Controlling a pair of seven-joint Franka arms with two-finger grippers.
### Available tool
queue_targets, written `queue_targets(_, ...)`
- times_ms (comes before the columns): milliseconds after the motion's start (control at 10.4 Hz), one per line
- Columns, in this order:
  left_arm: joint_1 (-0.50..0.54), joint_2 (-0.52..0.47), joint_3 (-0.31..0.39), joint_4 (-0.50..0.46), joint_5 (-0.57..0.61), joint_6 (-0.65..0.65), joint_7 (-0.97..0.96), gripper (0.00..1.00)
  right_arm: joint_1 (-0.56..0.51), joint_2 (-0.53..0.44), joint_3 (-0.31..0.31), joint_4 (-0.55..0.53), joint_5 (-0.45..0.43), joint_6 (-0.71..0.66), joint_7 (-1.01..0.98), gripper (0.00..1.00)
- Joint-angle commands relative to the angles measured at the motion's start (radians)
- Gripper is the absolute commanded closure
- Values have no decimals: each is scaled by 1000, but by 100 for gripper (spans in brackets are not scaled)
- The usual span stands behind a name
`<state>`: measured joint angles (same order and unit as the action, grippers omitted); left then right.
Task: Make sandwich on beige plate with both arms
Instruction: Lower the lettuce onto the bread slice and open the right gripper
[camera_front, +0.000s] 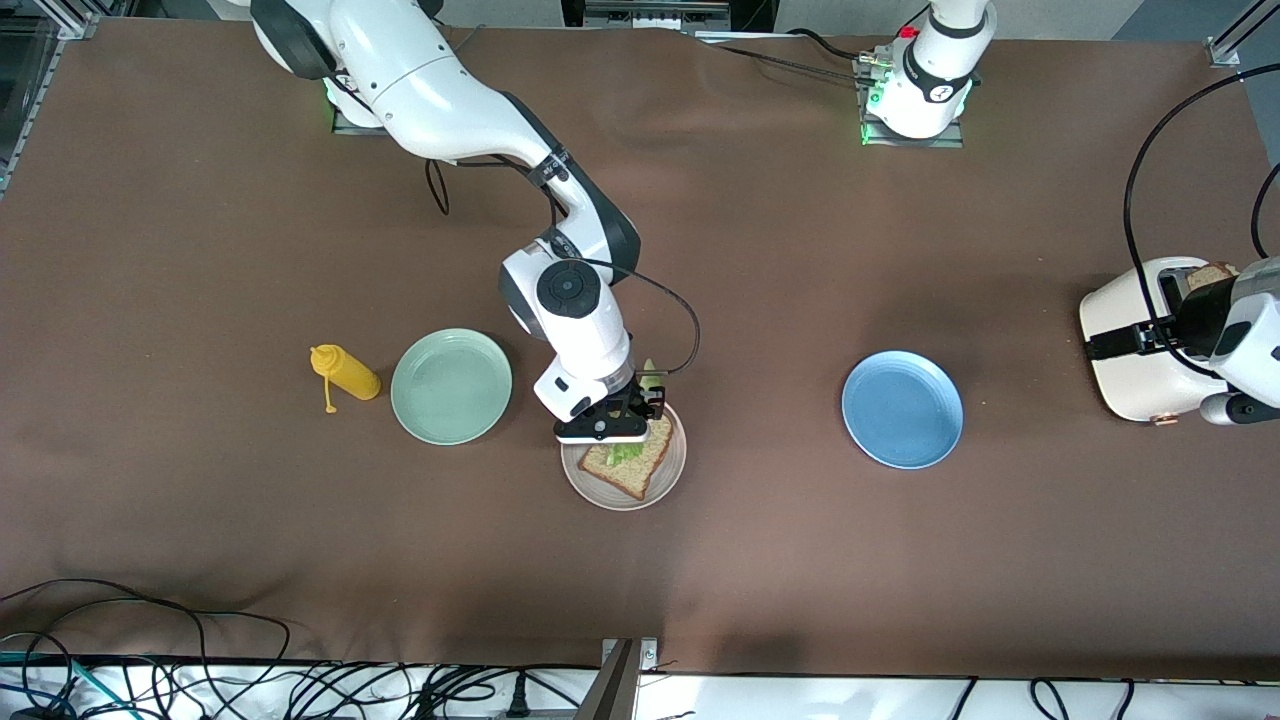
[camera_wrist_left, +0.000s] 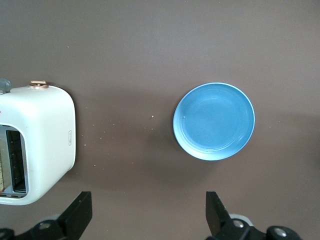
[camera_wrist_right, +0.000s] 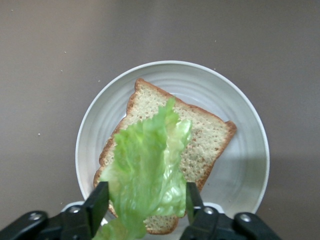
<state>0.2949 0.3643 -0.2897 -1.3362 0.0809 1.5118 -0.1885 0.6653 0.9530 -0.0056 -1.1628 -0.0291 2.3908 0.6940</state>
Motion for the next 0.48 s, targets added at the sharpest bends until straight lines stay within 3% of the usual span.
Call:
queue_targets(0, -2, 7, -2, 11, 2, -7, 21, 0, 2, 10, -5, 35, -11, 1, -7, 0)
queue_targets(383, -8, 15, -3, 11, -1, -7, 21, 0, -3, 10, -5, 37, -8, 2, -51, 0)
